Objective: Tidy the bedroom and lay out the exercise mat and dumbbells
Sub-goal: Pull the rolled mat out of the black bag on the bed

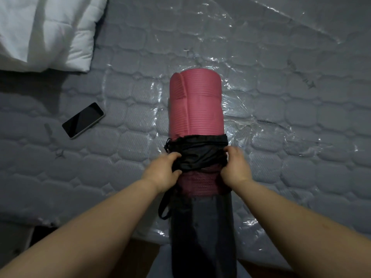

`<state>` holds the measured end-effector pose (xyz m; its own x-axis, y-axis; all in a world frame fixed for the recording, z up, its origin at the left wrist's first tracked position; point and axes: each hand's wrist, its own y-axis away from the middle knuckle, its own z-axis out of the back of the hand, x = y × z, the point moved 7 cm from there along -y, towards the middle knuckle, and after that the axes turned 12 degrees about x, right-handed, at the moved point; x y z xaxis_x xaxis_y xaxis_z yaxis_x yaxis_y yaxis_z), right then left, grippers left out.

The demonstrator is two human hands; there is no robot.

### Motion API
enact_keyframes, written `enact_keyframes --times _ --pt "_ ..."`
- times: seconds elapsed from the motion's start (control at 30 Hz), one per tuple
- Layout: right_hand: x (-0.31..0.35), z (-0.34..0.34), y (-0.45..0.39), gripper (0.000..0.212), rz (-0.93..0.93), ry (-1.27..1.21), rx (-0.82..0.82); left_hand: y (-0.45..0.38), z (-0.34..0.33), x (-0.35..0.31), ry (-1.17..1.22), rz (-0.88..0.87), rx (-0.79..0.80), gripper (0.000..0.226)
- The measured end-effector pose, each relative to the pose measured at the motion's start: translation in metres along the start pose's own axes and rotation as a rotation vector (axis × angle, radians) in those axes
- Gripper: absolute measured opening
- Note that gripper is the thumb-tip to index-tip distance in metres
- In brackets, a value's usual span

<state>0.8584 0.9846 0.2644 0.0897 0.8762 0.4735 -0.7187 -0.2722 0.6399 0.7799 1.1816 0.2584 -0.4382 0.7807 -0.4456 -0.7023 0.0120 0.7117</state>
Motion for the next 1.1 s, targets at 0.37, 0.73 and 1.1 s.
enact_keyframes --times 0.37,0.73,1.1 --pt "-0.006 -0.012 -0.025 0.010 0.124 0.007 0.039 -0.015 0.010 -0.028 -0.140 -0.129 -0.204 0.024" --pt "-0.019 -0.033 0.009 0.008 0.096 0.095 0.251 0.010 -0.031 -0.006 -0.177 -0.062 0.127 0.028" --pt "0.001 -0.030 0.042 0.012 0.119 0.117 0.184 0.023 -0.047 0.012 0.015 0.000 0.149 0.020"
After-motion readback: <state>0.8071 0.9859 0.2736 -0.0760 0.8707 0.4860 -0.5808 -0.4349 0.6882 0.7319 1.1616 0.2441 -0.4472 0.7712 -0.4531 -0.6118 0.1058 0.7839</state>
